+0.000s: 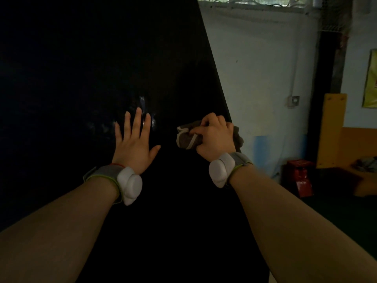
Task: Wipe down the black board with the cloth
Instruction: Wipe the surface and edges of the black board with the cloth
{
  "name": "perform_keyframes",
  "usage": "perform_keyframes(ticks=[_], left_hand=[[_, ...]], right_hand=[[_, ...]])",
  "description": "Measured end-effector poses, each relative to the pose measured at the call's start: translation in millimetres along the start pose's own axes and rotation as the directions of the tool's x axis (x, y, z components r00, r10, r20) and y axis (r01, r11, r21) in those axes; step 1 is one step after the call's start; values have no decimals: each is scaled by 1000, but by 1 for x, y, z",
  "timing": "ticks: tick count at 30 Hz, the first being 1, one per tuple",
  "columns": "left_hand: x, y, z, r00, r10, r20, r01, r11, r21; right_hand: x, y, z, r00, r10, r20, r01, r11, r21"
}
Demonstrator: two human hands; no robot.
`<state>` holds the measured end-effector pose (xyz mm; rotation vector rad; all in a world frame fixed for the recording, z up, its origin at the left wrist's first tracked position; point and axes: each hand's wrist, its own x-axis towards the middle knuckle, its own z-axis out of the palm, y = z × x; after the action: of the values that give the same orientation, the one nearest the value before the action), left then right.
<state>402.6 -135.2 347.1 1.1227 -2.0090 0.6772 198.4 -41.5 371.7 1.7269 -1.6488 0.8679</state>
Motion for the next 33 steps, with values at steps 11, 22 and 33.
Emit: perform_keyframes(ticks=[11,22,33], left_hand=[[-50,13,25,995,-14,99,15,1000,-9],[-47,14,32,996,-36,79,38,999,-16],[-98,30,59,989,-61,136,60,998,15]], right_hand=[[-61,9,28,986,-67,150,74,996,-40],[-24,4,-8,999,17,-50,-18,999,-31],[-114,13,75,959,-138,249,139,990,13]])
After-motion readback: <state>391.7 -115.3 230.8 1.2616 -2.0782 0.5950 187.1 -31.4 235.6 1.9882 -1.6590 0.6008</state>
